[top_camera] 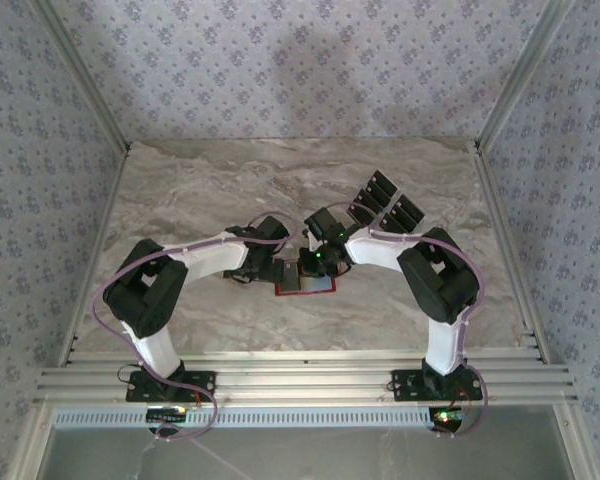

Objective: Put the credit cards into the card holder

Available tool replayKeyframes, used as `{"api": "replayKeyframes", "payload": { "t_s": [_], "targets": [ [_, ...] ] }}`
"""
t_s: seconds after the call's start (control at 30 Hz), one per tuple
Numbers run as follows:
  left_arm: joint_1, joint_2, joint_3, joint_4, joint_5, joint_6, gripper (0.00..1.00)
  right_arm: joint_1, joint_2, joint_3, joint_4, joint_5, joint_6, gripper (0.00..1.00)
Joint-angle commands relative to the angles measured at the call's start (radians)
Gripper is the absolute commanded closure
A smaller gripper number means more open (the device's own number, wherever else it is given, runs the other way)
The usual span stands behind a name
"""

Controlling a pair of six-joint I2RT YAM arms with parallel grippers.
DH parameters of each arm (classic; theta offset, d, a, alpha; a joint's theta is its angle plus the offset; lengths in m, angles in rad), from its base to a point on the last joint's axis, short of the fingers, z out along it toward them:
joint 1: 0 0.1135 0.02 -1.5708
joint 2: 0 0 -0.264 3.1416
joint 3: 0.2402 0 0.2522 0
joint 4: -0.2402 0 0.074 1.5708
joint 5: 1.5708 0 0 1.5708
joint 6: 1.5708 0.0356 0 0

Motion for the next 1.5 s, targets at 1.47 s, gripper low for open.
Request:
{"api": "replayKeyframes", "payload": {
  "t_s": [1.47],
  "targets": [
    [0.065,-0.023,-0.04,0.036,0.062,-0.013,0.01,0.039,-0.027,-0.014,0.028,-0.009,0.04,0.98]
  ]
}}
